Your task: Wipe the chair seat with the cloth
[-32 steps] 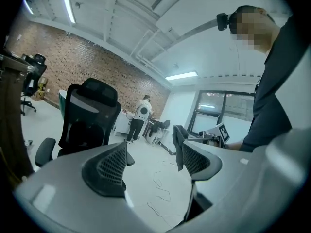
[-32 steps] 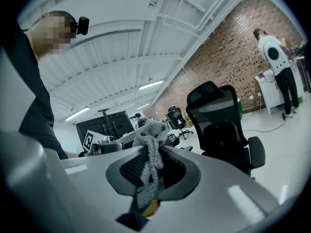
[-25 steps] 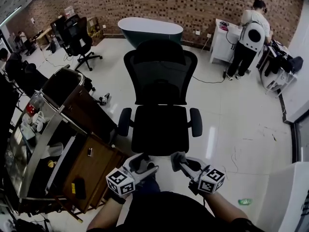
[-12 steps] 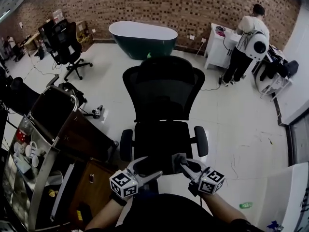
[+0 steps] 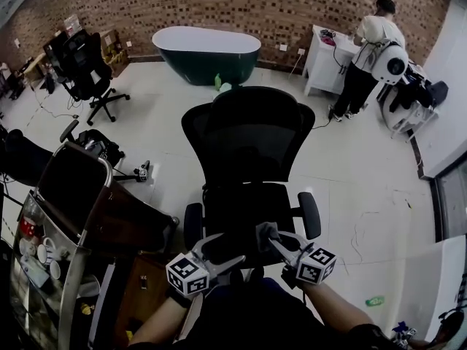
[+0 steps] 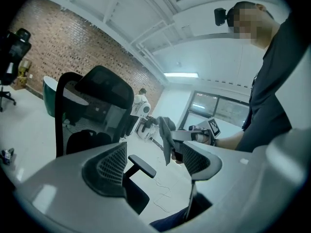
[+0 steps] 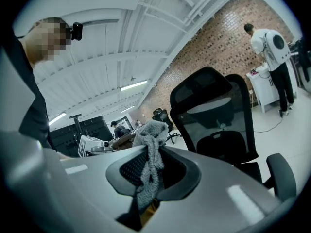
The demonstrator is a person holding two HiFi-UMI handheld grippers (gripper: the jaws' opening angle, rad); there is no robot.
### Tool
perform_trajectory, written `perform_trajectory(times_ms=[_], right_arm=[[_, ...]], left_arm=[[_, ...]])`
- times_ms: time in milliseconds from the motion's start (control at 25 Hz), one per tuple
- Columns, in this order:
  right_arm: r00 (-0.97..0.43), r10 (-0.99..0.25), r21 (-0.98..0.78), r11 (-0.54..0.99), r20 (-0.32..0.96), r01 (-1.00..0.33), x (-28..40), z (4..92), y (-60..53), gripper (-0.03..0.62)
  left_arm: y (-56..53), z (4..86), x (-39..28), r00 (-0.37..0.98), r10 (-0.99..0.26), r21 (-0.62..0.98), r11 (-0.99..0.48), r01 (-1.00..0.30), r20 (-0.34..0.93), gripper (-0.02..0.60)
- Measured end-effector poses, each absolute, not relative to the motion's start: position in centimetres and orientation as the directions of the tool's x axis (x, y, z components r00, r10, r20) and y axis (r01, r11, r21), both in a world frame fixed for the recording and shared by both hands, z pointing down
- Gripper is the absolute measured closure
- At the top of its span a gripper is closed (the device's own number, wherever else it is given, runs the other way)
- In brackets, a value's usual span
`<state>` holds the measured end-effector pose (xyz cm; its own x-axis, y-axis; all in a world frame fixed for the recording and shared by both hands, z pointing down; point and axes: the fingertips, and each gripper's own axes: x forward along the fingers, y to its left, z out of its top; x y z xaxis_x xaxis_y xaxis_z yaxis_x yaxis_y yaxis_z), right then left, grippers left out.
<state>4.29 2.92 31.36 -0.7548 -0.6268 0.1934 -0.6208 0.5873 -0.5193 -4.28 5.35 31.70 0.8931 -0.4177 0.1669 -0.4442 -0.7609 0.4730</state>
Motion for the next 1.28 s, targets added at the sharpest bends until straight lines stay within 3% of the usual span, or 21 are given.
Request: perform_trajectory(times_ms=[280,560,1000,1280], right_arm=[[-0.789,-0.551,-0.536,0.595,0.271,-0.599,1.1,37.1,-1.0,0.545],[-0.812,-0.419,-0.628,0.519,0.406,-0.581,-3.7,50.0,-7.0,0.545],[-0.700,-0.257,-0.409,0.658,0.667,-0.632,-11.1,71.5,-17.1,0.545],[-0.662,-0.237,-0.327,0.723,0.711,-0.609,-14.0,79.0,-23.9,0.545]], left_arm=[[1.8,36.0,-5.9,0.861,-0.449,0.491,-0.710,-0.506,0.239,0.196],[-2.7,43.7,-8.3,0.797,-0.511,0.532,-0.599,-0.599,0.322,0.196],[-8.6,53.8,-9.9,0.750,-0.578,0.563,-0.520,-0.642,0.322,0.196],[-12.5,57.4,-10.4,0.719,-0.629,0.581,-0.480,-0.658,0.295,0.196]])
